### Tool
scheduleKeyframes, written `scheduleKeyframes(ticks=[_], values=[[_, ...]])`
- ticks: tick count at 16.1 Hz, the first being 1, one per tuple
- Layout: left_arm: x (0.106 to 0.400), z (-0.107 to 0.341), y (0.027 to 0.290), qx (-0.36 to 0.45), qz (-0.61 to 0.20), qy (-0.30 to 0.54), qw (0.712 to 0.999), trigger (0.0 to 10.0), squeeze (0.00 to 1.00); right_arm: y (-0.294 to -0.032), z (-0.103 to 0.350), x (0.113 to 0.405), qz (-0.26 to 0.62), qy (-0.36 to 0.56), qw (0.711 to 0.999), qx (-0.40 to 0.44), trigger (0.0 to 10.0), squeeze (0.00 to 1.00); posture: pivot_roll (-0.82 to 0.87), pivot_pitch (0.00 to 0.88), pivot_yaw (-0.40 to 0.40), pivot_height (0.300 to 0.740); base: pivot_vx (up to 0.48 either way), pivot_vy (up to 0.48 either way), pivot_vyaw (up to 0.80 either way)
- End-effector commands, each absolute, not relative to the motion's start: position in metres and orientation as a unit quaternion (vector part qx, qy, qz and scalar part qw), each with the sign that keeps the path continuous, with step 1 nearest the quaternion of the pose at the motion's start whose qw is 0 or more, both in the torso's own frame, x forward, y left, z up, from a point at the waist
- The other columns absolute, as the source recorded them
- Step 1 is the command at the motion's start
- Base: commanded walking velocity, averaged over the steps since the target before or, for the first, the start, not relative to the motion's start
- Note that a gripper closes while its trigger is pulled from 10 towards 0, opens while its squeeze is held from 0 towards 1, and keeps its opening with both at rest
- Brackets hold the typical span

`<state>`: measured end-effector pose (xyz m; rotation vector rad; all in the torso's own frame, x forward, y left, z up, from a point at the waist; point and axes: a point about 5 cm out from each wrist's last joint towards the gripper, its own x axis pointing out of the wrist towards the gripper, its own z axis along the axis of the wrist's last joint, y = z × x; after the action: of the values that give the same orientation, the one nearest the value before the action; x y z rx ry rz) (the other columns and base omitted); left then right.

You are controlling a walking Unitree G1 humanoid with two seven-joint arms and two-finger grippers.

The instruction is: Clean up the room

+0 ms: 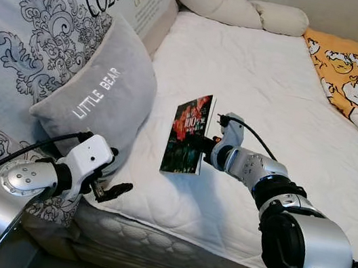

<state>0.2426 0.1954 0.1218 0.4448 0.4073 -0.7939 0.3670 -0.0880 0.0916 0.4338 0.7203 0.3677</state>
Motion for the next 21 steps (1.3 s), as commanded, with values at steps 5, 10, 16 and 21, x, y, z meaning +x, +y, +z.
scheduleKeyframes(ticks=[5, 10, 16, 21], values=[[0.237, 0.124, 0.192, 0.213, -0.389, 0.197, 0.874, 10.0, 0.0, -0.1, 0.097, 0.374, 0.147, 0.329, 0.917, 0.171, 10.0, 1.0, 0.15, 0.0, -0.067, 0.74, 0.0, 0.0, 0.0], [0.237, 0.123, 0.188, 0.207, -0.382, 0.195, 0.879, 10.0, 0.0, -0.134, 0.097, 0.378, 0.055, 0.304, 0.931, 0.197, 10.0, 1.0, 0.14, 0.0, -0.06, 0.74, 0.0, 0.0, 0.0], [0.236, 0.116, 0.18, 0.195, -0.386, 0.194, 0.881, 10.0, 0.0, -0.143, 0.087, 0.369, 0.168, 0.307, 0.931, 0.106, 10.0, 1.0, 0.09, 0.0, -0.035, 0.74, 0.0, 0.0, 0.0], [0.239, 0.112, 0.172, 0.201, -0.413, 0.199, 0.866, 10.0, 0.0, -0.121, 0.052, 0.333, 0.385, 0.397, 0.832, -0.031, 10.0, 0.0, 0.08, 0.0, -0.03, 0.74, 0.0, 0.0, 0.0]])
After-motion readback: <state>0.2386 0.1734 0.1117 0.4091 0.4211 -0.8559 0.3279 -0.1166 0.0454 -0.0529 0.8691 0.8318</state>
